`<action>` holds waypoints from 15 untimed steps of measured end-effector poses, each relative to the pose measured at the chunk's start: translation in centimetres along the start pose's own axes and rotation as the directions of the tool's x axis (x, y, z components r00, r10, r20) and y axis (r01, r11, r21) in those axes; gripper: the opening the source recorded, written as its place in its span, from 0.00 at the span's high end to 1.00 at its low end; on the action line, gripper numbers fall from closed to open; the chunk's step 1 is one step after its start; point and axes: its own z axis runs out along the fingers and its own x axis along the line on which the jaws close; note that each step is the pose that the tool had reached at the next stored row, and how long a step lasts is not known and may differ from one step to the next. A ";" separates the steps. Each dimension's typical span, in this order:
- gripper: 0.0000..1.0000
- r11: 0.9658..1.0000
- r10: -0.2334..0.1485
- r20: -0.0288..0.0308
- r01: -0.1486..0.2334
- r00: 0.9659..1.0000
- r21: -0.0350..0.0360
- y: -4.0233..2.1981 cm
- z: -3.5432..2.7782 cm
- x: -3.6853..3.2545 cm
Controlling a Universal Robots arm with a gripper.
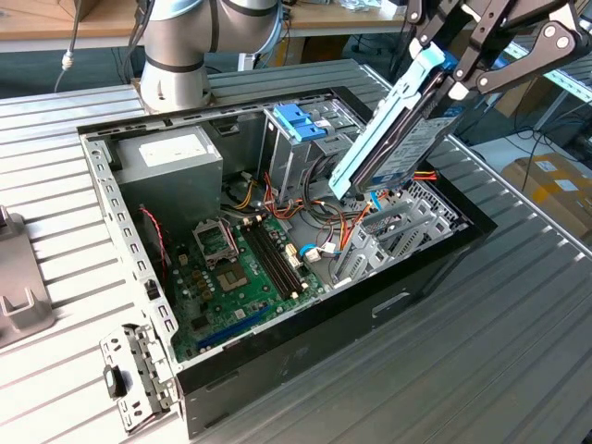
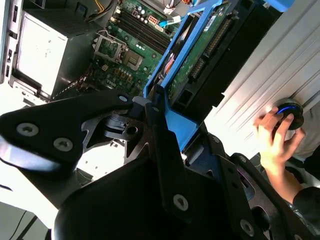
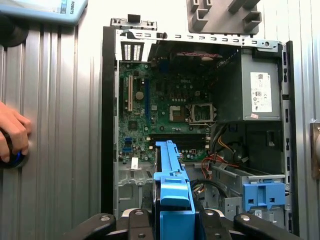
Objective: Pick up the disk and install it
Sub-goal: 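Pick up the disk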
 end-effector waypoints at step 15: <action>0.63 1.000 0.000 0.000 0.000 1.000 0.000 -0.48 -0.05 1.47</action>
